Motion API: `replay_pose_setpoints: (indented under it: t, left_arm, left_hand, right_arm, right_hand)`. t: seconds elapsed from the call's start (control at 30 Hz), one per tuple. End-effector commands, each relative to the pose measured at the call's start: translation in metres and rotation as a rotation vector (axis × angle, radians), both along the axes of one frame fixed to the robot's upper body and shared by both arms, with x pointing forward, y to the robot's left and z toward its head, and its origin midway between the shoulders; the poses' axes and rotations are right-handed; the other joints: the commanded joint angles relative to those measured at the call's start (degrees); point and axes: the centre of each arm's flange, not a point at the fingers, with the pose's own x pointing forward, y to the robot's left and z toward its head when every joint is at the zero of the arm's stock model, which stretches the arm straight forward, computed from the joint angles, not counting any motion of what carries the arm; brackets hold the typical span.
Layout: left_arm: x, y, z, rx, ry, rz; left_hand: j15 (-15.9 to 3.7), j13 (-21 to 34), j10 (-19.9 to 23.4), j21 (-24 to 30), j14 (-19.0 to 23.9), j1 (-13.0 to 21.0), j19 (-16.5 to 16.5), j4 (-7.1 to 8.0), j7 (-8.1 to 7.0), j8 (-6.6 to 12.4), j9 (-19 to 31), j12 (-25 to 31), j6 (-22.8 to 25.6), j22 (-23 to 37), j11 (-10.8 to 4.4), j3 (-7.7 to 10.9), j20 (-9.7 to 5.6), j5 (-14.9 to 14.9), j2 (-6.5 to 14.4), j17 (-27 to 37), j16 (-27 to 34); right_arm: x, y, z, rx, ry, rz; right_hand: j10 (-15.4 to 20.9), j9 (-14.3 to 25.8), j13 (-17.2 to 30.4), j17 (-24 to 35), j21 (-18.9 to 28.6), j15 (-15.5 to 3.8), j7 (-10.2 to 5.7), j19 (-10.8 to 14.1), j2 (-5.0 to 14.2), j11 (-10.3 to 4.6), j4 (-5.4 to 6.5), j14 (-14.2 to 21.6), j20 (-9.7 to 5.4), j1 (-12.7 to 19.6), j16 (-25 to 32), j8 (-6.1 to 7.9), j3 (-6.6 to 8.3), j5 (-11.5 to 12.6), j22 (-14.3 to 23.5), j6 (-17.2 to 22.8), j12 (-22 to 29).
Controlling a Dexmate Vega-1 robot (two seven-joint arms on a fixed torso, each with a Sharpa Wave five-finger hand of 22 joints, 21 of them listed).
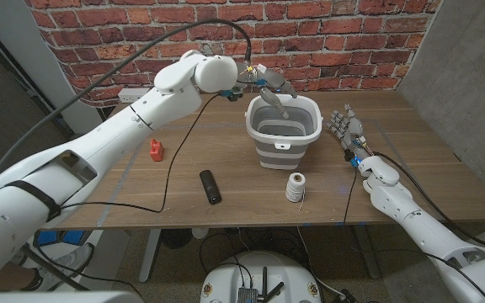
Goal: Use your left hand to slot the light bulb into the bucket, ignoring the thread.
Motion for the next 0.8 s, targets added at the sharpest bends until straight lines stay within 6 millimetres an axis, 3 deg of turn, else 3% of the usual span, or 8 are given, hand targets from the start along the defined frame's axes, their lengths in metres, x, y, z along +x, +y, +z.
replay_pose_setpoints:
  t: [0.03,0.4,0.6,0.8]
  left_arm:
    - [0.005,0.034,-0.005,-0.227,0.039,0.012]
    - [0.013,0.065,-0.017,-0.443,0.044,0.002]
    - [0.017,0.076,-0.024,-0.520,0.048,0.010]
    - [0.018,0.088,-0.037,-0.627,0.059,0.010]
  left_hand:
    - [-3.26,-0.1,-0.5,0.3,-0.4,-0.4,0.2,0.11,0.13,-0.02,0.0,0.0,-0.3,0.2,0.52,0.36,-1.97,0.0,0.8,0.0,0.4]
    - [-2.53,-0.9,-1.7,0.2,-1.8,-1.1,-0.3,0.15,0.14,-0.23,0.0,0.0,-0.5,0.1,1.30,0.50,-2.90,-0.1,1.2,-0.1,0.1]
    - [-2.15,-1.8,-2.8,-0.1,-3.4,-2.2,-1.2,0.63,0.42,-0.45,0.0,0.1,-0.8,0.1,0.55,0.81,-3.15,-0.3,2.5,-0.2,-0.2]
    - [-1.25,-2.8,-3.9,-0.1,-5.3,-3.1,-1.7,0.77,0.93,-0.88,0.0,0.1,-2.0,0.0,1.61,1.00,-3.35,-0.5,3.3,-0.5,-0.5]
  right_arm:
    - [-0.004,0.001,0.007,-0.021,-0.014,-0.004]
    - [-0.004,-0.002,0.008,-0.037,-0.010,-0.014]
    - [-0.006,-0.005,0.007,-0.041,-0.012,-0.019]
    - [-0.008,-0.005,0.006,-0.049,-0.009,-0.019]
  right_hand:
    - [0.1,0.3,0.1,0.2,-0.4,-0.41,0.03,-0.2,2.81,-0.13,-0.17,-0.2,-0.28,0.2,0.4,0.03,-0.20,0.5,0.2,0.2,0.3]
    - [0.0,0.3,0.1,0.2,-0.6,-0.67,0.03,-0.7,2.79,0.01,-0.19,-0.3,-0.63,0.2,0.3,0.00,-0.24,0.5,0.2,0.1,0.3]
    - [0.2,0.3,0.0,0.1,-0.6,-0.92,0.22,-0.8,2.80,0.02,-0.20,-0.1,-1.58,0.2,0.4,0.04,-0.24,0.5,0.2,0.2,0.4]
    - [0.1,0.3,0.0,0.1,-0.6,-1.14,0.28,-0.9,2.80,0.05,-0.17,-0.1,-1.83,0.2,0.4,0.05,-0.23,0.5,0.2,0.2,0.3]
